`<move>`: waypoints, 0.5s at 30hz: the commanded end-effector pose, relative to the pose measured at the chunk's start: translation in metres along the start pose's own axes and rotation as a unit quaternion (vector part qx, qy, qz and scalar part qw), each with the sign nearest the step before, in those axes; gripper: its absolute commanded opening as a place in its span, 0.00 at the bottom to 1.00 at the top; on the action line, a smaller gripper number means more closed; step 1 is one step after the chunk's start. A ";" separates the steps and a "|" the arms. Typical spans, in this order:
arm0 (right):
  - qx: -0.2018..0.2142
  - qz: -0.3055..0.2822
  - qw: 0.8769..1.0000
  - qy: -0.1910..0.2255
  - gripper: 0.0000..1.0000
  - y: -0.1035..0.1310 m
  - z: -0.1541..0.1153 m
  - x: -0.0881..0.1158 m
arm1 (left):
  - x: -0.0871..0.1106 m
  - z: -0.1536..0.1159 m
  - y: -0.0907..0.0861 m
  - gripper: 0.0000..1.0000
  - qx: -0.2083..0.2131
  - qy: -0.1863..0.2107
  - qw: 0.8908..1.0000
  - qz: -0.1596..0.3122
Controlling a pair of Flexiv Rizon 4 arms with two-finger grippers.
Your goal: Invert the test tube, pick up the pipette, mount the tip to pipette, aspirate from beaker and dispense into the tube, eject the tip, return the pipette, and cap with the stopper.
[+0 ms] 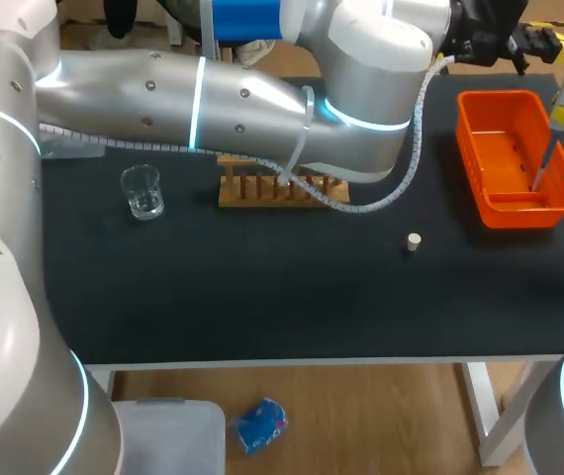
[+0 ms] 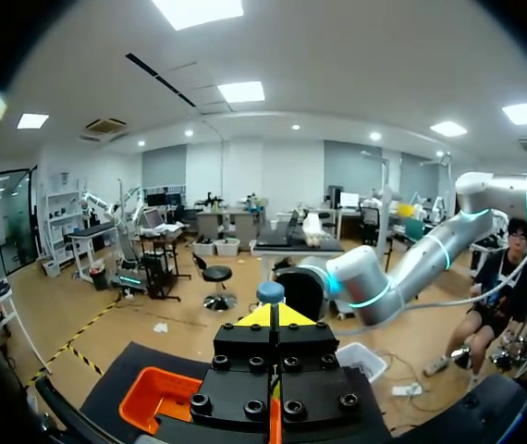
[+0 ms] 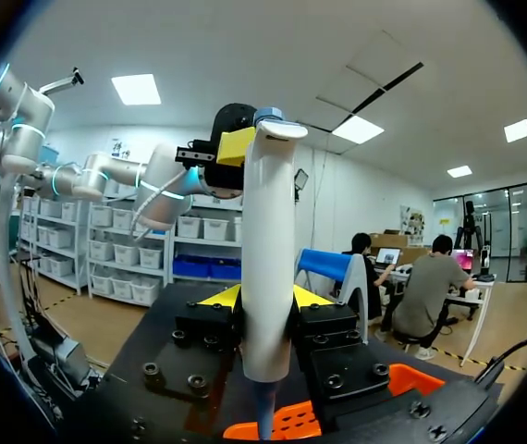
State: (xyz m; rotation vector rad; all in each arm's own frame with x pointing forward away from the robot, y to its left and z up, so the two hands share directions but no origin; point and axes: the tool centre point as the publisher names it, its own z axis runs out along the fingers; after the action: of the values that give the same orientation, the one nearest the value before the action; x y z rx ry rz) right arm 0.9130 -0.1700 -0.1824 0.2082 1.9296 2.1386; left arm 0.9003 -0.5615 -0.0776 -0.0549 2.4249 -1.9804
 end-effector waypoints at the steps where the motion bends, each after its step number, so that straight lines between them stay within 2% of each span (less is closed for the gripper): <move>1: 0.000 -0.001 1.000 0.001 0.00 0.000 0.000 0.000 | 0.002 0.002 0.000 0.00 0.003 0.002 1.000 -0.001; 15: 0.000 -0.001 1.000 0.001 0.00 0.000 0.000 0.000 | -0.002 0.010 0.009 0.00 0.005 0.014 1.000 -0.009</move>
State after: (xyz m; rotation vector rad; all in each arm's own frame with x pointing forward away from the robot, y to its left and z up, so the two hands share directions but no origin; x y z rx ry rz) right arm 0.9130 -0.1699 -0.1824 0.2081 1.9296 2.1386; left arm 0.8997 -0.5661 -0.0846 -0.0554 2.4468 -2.0011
